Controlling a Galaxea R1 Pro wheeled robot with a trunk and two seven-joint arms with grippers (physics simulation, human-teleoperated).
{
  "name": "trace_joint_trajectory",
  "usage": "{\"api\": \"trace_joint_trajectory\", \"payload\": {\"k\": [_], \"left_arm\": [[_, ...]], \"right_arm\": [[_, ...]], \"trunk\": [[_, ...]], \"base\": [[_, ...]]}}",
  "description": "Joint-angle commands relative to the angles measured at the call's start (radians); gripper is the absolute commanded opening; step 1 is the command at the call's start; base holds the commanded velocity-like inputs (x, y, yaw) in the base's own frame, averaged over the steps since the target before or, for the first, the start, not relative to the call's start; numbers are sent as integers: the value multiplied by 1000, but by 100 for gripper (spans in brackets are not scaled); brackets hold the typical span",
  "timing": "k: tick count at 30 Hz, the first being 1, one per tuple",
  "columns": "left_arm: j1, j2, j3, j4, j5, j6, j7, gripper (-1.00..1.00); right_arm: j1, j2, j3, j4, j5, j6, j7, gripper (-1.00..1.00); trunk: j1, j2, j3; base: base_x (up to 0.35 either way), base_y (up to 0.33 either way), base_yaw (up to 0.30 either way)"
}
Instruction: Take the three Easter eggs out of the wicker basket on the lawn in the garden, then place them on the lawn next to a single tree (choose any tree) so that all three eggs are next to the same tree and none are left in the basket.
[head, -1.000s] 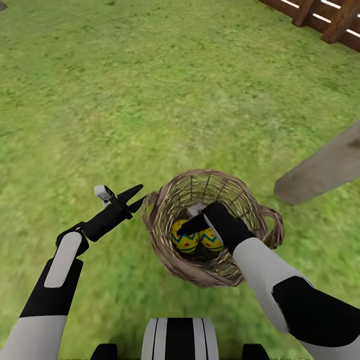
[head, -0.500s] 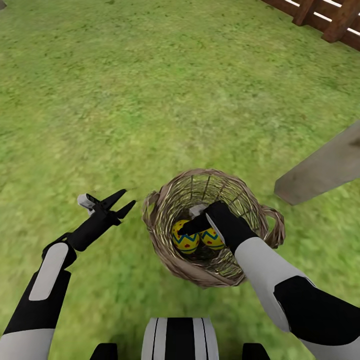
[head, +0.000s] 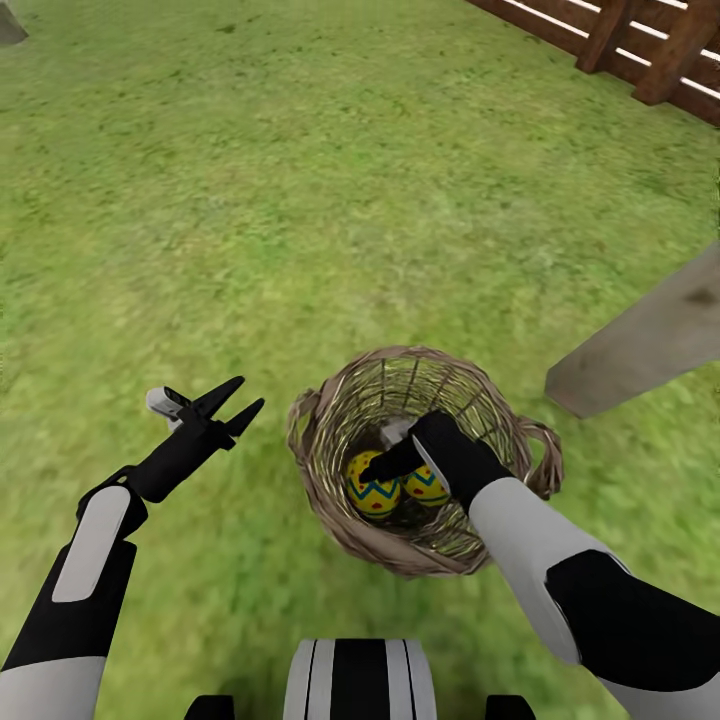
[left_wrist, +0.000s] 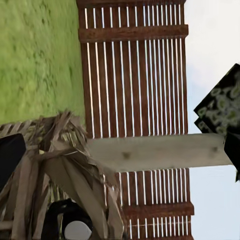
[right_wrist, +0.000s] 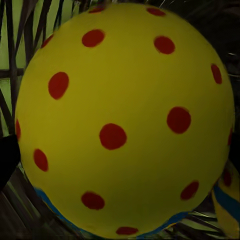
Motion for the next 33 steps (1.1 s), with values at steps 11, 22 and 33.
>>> {"api": "trace_joint_trajectory", "payload": {"k": [11,22,33], "left_arm": [[0,0,0,0,1,5,-1,100],[0,-1,0,1,1,5,-1,100],[0,0,0,1,1,5,-1,100]], "right_arm": [[0,0,3,35,41,-5,5,-100],[0,-2,3,34,41,-5,5,-100],[0,-2,3,35,41,-5,5,-100]], "trunk": [[-5,3,42],[-10,5,85],[-15,8,127]], "base": [[0,0,0],[0,0,0],[0,0,0]]}}
